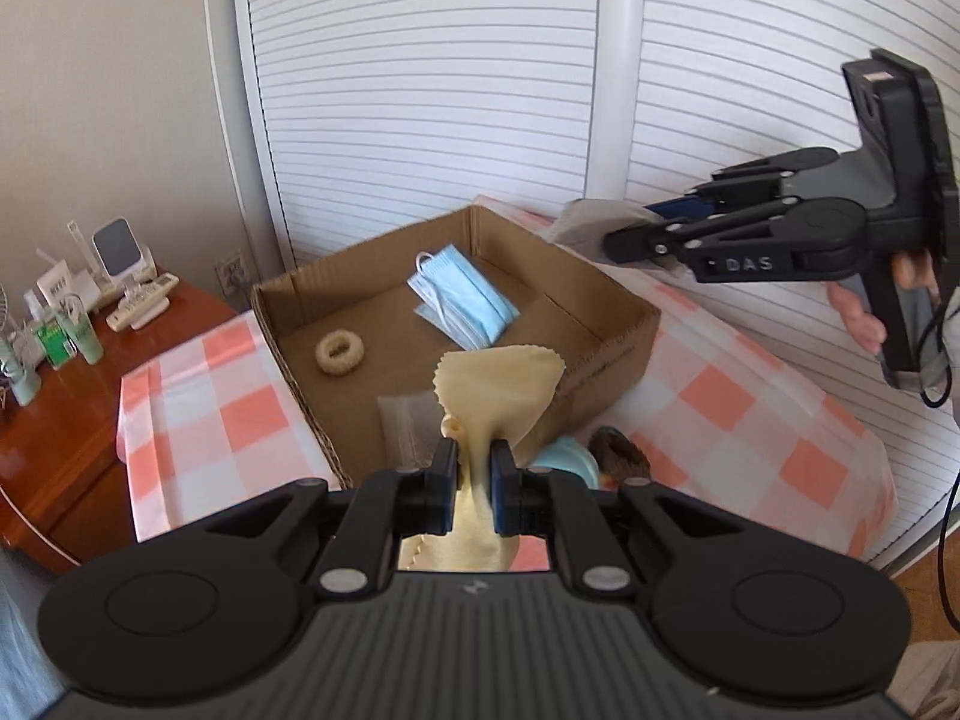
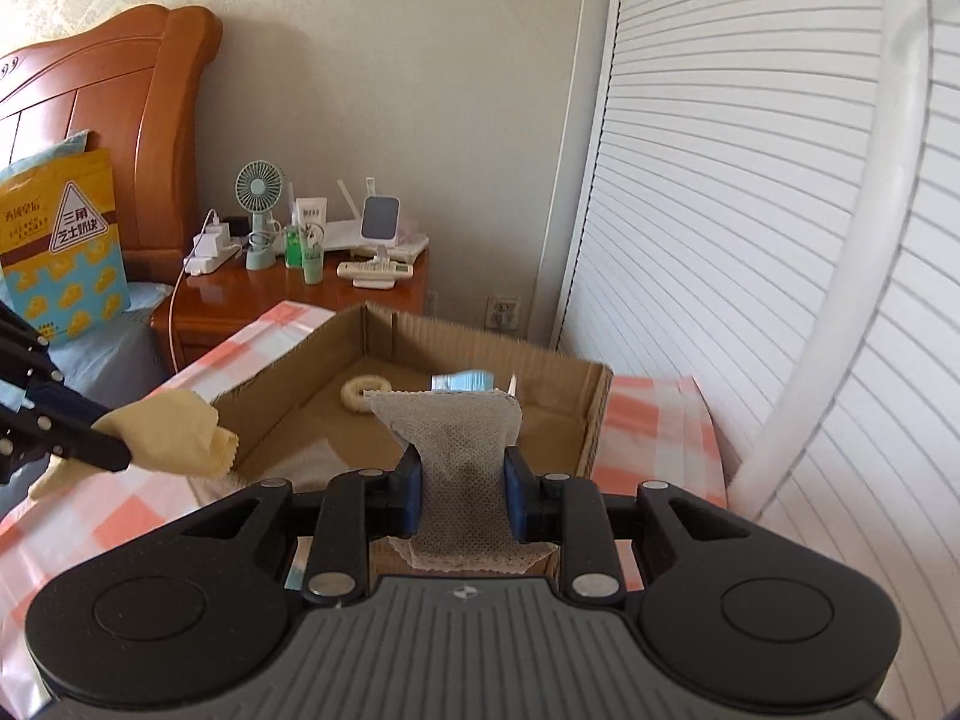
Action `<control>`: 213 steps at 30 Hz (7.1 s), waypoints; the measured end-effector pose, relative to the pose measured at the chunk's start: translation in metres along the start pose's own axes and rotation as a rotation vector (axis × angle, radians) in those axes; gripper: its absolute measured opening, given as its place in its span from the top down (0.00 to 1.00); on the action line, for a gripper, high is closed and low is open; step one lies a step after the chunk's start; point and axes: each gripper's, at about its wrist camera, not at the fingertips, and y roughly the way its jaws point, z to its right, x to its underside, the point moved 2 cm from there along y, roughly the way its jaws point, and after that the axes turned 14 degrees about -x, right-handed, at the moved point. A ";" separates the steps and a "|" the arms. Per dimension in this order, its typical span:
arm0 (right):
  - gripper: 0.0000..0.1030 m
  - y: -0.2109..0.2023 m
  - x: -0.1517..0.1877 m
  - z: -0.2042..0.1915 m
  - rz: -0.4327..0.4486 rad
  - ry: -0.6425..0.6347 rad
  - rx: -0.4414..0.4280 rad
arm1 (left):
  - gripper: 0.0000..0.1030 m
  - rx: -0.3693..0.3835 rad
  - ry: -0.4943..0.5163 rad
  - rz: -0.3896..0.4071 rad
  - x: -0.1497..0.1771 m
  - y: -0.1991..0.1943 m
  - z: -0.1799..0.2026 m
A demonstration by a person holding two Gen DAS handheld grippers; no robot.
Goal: Organize soft objects
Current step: 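Carry the yellow cloth and grey pouch into the box and open both grippers, then move the left tool to the blue floral sachet while the right tool approaches the brown hair tie, then close the left gripper on the blue sachet while the right gripper grasps the brown hair tie, then lift the blue sachet and brown hair tie and carry them toward the box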
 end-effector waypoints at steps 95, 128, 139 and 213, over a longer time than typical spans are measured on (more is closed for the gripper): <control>0.00 -0.024 0.166 0.021 -0.137 0.380 0.251 | 0.19 0.038 -0.101 -0.129 0.059 0.071 0.123; 0.05 -0.012 0.136 -0.027 -0.103 0.219 0.054 | 0.62 0.154 -0.043 -0.139 0.085 0.035 0.124; 0.34 0.023 0.127 -0.035 -0.129 0.149 -0.074 | 0.62 0.167 -0.057 -0.138 0.085 0.036 0.122; 0.60 -0.039 0.134 -0.041 -0.150 0.042 0.054 | 0.72 0.143 0.032 -0.099 0.058 -0.025 0.068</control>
